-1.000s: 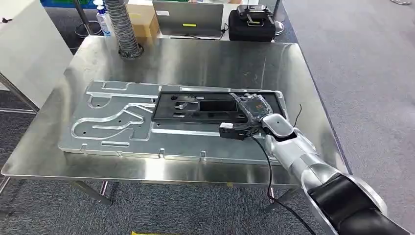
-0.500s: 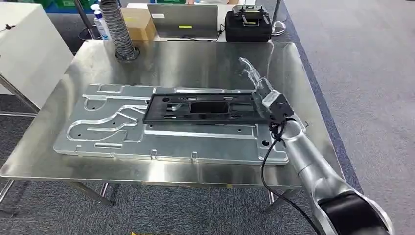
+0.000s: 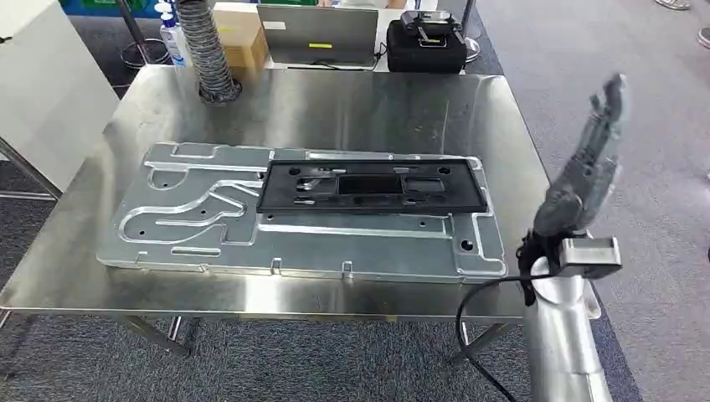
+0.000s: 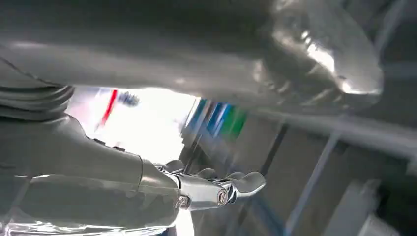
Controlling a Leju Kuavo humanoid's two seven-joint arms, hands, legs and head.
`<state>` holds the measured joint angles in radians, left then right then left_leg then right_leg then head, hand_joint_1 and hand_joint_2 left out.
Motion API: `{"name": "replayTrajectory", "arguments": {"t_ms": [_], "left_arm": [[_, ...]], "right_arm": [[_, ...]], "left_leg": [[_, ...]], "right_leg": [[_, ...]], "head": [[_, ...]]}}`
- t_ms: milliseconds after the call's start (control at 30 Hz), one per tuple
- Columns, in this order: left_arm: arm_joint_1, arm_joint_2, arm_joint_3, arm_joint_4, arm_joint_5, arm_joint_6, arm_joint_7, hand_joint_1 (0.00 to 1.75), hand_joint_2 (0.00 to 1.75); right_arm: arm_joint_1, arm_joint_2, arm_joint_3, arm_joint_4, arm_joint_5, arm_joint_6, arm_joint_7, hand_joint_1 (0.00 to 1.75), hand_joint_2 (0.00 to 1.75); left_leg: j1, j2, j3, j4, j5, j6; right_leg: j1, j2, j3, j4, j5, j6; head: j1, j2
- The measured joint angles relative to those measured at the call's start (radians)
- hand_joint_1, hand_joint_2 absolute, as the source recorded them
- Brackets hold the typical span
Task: Take the parts from the cabinet and place them on the table.
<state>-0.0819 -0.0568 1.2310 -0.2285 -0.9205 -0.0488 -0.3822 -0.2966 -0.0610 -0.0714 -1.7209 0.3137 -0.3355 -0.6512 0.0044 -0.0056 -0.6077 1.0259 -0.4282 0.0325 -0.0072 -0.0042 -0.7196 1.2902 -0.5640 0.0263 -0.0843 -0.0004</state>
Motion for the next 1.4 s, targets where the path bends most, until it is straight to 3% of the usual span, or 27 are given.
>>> {"name": "replayTrajectory", "arguments": {"t_ms": [67,100,233,267,300,333,400,433,467,500,533,600,633,767,800,833,900,933,967,1033,1100,1133,1167,1267,1300,1333,1400], "left_arm": [[0.003,-0.001,0.003,0.000,-0.001,-0.004,-0.001,0.00,0.00],[0.003,-0.002,0.003,0.000,-0.001,-0.005,-0.001,0.00,0.00],[0.003,-0.003,0.004,0.000,-0.013,-0.010,0.000,0.00,0.00],[0.005,-0.001,0.004,0.000,-0.015,-0.010,0.000,0.00,0.00],[0.004,0.003,0.004,0.000,-0.015,-0.010,0.002,0.00,0.00],[0.006,0.003,0.004,0.000,-0.017,-0.010,0.002,0.00,0.00],[0.006,0.005,0.004,0.000,-0.019,-0.010,0.003,0.00,0.00],[0.006,0.007,0.004,0.000,-0.019,-0.009,0.003,0.00,0.00],[0.008,0.009,0.004,0.000,-0.020,-0.009,0.003,0.00,0.00],[0.008,0.011,0.004,0.000,-0.021,-0.009,0.003,0.00,0.00],[0.007,0.013,0.004,0.000,-0.022,-0.009,0.003,0.00,0.00],[0.005,0.015,0.004,0.000,-0.025,-0.009,0.004,0.00,0.00],[0.002,0.015,0.004,0.000,-0.026,-0.010,0.005,0.00,0.00],[0.004,0.016,0.005,0.000,-0.025,-0.013,0.008,0.00,0.00],[0.001,0.015,0.005,0.000,-0.024,-0.014,0.010,0.00,0.00],[0.000,0.015,0.005,0.000,-0.024,-0.014,0.014,0.00,0.00],[0.001,0.015,0.005,0.000,-0.019,-0.017,0.015,0.00,0.00],[0.001,0.014,0.006,0.000,-0.016,-0.018,0.017,0.00,0.00],[0.001,0.014,0.007,0.000,-0.013,-0.022,0.018,0.00,0.00],[0.002,0.013,0.007,0.000,-0.013,-0.024,0.020,0.00,0.00],[0.004,0.012,0.008,0.000,-0.013,-0.024,0.020,0.00,0.00],[0.004,0.011,0.009,0.000,-0.013,-0.024,0.020,0.00,0.00],[0.005,0.010,0.009,0.000,-0.013,-0.025,0.020,0.00,0.00],[0.005,-0.001,0.011,0.000,-0.015,-0.032,0.015,0.00,0.00],[0.010,-0.007,0.012,0.000,-0.016,-0.032,0.014,0.00,0.00],[0.012,-0.010,0.014,0.001,-0.017,-0.031,0.014,0.00,0.00],[0.018,-0.027,0.017,0.004,-0.020,-0.031,0.023,0.00,0.00]], "right_arm": [[0.069,0.011,-0.051,-0.047,0.019,-0.075,0.000,0.00,0.00],[0.100,0.018,-0.073,-0.068,0.019,-0.097,0.000,0.00,0.00],[0.232,0.044,-0.171,-0.128,0.029,-0.187,0.000,0.00,0.00],[0.260,0.049,-0.193,-0.142,0.023,-0.202,0.000,0.00,0.00],[0.282,0.054,-0.211,-0.154,0.016,-0.209,0.000,0.00,0.00],[0.299,0.055,-0.229,-0.166,0.007,-0.217,0.000,0.00,0.00],[0.355,0.055,-0.253,-0.186,0.002,-0.220,0.000,0.00,0.00],[0.377,0.055,-0.263,-0.192,0.003,-0.220,0.000,0.00,0.00],[0.391,0.056,-0.268,-0.193,0.005,-0.220,0.000,0.00,0.00],[0.405,0.056,-0.274,-0.194,0.008,-0.220,0.000,0.00,0.00],[0.418,0.056,-0.280,-0.195,0.010,-0.220,0.000,0.00,0.00],[0.439,0.056,-0.289,-0.195,0.008,-0.219,0.000,0.00,0.00],[0.449,0.056,-0.293,-0.195,0.006,-0.217,0.000,0.00,0.00],[0.471,0.072,-0.322,-0.158,0.032,-0.189,0.010,0.00,0.00],[0.471,0.080,-0.333,-0.126,0.046,-0.181,0.010,0.00,0.00],[0.470,0.093,-0.343,-0.090,0.066,-0.172,0.019,0.00,0.00],[0.451,0.117,-0.375,0.017,0.117,-0.151,0.040,0.00,0.00],[0.440,0.128,-0.395,0.085,0.124,-0.145,0.029,0.00,0.00],[0.429,0.146,-0.421,0.163,0.124,-0.145,0.005,0.00,0.00],[0.418,0.181,-0.460,0.248,0.122,-0.145,0.002,0.00,0.00],[0.405,0.226,-0.492,0.296,0.129,-0.140,0.003,0.00,0.00],[0.396,0.247,-0.502,0.306,0.142,-0.133,0.010,0.00,0.00],[0.384,0.271,-0.513,0.323,0.176,-0.122,0.039,0.00,0.00],[0.346,0.299,-0.568,0.503,0.298,-0.138,0.161,0.00,0.00],[0.327,0.299,-0.600,0.628,0.345,-0.161,0.202,0.00,0.00],[0.307,0.296,-0.628,0.747,0.384,-0.163,0.262,0.00,0.00],[0.296,0.262,-0.662,0.970,0.442,-0.128,0.445,0.00,0.00]], "left_leg": [[-0.002,0.002,0.002,0.001,0.000,0.000],[-0.002,0.003,0.002,0.001,0.000,-0.001],[-0.003,0.008,0.004,-0.004,0.007,-0.022],[-0.007,0.007,0.003,-0.003,0.008,-0.028],[-0.003,0.006,-0.002,0.010,-0.016,-0.031],[-0.004,0.006,-0.014,0.050,-0.063,-0.036],[0.000,0.006,-0.057,0.199,-0.167,-0.043],[0.000,0.006,-0.072,0.263,-0.199,-0.046],[0.001,0.006,-0.071,0.290,-0.208,-0.048],[0.001,0.006,-0.043,0.266,-0.197,-0.048],[0.001,0.006,0.011,0.187,-0.169,-0.048],[0.002,0.004,0.148,-0.015,-0.120,-0.044],[-0.008,0.000,0.153,-0.036,-0.127,-0.036],[-0.015,0.002,0.140,-0.042,-0.087,-0.003],[-0.008,0.012,0.132,-0.047,-0.069,0.004],[-0.008,0.013,0.119,-0.050,-0.057,0.012],[-0.010,0.018,0.087,-0.050,-0.032,0.017],[-0.011,0.019,0.070,-0.049,-0.020,0.016],[-0.012,0.020,0.054,-0.047,-0.007,0.015],[-0.013,0.020,0.017,-0.043,0.017,0.012],[-0.013,0.020,-0.012,-0.035,0.035,0.006],[-0.014,0.021,-0.017,-0.030,0.042,0.001],[-0.015,0.024,-0.020,-0.027,0.047,-0.006],[0.000,0.030,-0.015,-0.035,0.072,-0.025],[0.000,0.028,-0.020,-0.035,0.077,-0.031],[0.004,0.021,-0.033,-0.010,0.030,-0.031],[0.006,0.015,-0.065,0.116,-0.111,-0.037]], "right_leg": [[0.003,-0.002,0.092,-0.180,0.082,-0.011],[0.007,-0.010,0.135,-0.260,0.103,-0.018],[0.020,0.000,0.132,-0.271,0.116,-0.030],[0.012,-0.001,0.132,-0.284,0.126,-0.041],[0.008,-0.003,0.132,-0.291,0.135,-0.045],[0.007,-0.001,0.126,-0.293,0.141,-0.052],[0.009,0.000,0.113,-0.292,0.151,-0.055],[0.009,0.000,0.104,-0.292,0.157,-0.054],[0.009,0.001,0.094,-0.291,0.165,-0.053],[0.008,0.004,0.082,-0.290,0.174,-0.052],[0.007,0.007,0.070,-0.288,0.183,-0.048],[0.004,0.013,0.051,-0.283,0.201,-0.038],[0.008,0.013,0.048,-0.282,0.208,-0.030],[0.000,0.015,0.053,-0.297,0.244,-0.005],[-0.005,0.017,0.047,-0.289,0.230,-0.002],[-0.004,0.014,0.034,-0.259,0.173,0.003],[-0.007,0.012,-0.003,-0.112,0.037,0.012],[-0.007,0.011,-0.015,-0.036,-0.005,0.014],[-0.007,0.010,-0.015,0.015,-0.012,0.015],[-0.006,0.010,0.039,-0.007,0.041,0.011],[-0.003,0.009,0.167,-0.167,0.075,0.000],[0.002,0.004,0.249,-0.266,0.046,-0.009],[0.010,0.004,0.283,-0.333,0.023,-0.017],[0.023,0.005,0.275,-0.334,0.043,-0.039],[0.020,0.003,0.269,-0.347,0.064,-0.049],[0.020,-0.002,0.257,-0.349,0.079,-0.053],[0.020,-0.003,0.225,-0.349,0.102,-0.059]], "head": [[0.000,0.000],[0.000,0.000],[0.000,0.000],[0.000,0.000],[0.000,0.000],[0.000,0.000],[0.000,0.000],[0.000,0.000],[0.000,0.000],[0.000,0.000],[0.000,0.000],[0.000,0.000],[0.000,0.000],[0.000,0.000],[0.000,0.000],[0.000,0.000],[0.000,0.000],[0.000,0.000],[0.000,0.000],[0.000,0.000],[0.000,0.000],[0.000,0.000],[0.000,0.000],[0.000,0.000],[0.000,0.000],[0.000,0.000],[0.000,0.000]]}}
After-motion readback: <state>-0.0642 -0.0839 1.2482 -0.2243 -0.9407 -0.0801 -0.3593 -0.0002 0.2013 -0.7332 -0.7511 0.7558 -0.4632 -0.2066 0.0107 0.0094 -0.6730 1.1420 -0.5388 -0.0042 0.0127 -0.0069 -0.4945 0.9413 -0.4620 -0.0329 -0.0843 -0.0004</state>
